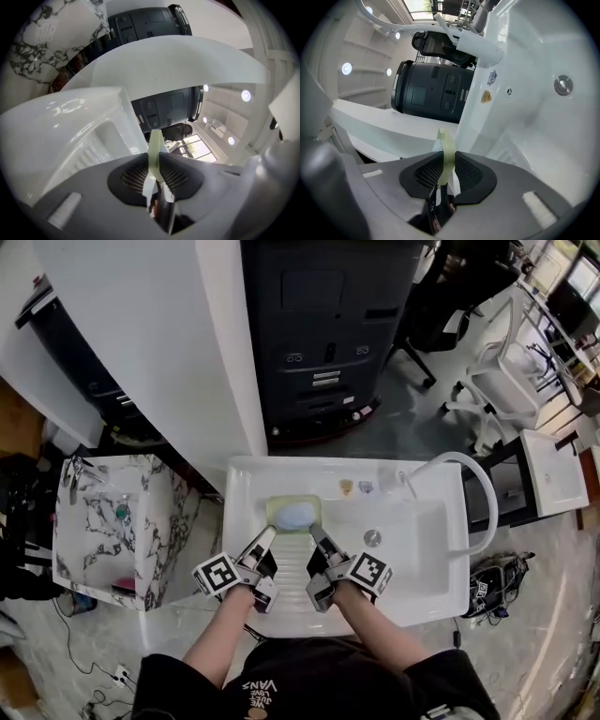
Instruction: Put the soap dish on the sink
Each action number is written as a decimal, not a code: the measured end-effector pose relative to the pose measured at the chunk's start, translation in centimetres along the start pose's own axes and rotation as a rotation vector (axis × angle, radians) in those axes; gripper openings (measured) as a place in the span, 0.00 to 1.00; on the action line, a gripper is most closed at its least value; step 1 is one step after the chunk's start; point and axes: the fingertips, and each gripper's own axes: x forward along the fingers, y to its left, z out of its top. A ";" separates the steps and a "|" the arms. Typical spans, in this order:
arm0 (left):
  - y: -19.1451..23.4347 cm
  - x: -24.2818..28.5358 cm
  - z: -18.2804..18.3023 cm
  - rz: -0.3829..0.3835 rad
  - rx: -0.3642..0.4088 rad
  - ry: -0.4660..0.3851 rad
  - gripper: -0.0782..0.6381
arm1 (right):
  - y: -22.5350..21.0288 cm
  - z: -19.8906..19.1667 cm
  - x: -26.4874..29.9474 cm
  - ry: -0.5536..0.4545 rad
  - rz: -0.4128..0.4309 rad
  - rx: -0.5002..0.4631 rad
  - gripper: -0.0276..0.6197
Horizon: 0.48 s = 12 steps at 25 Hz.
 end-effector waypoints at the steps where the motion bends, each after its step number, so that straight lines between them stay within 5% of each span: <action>1: 0.2 0.4 0.1 -0.007 -0.007 0.002 0.28 | -0.4 0.1 0.3 -0.006 -0.004 0.002 0.16; 12: 4.6 3.2 0.6 0.041 -0.035 0.036 0.28 | -4.2 1.5 2.7 -0.059 -0.049 0.031 0.16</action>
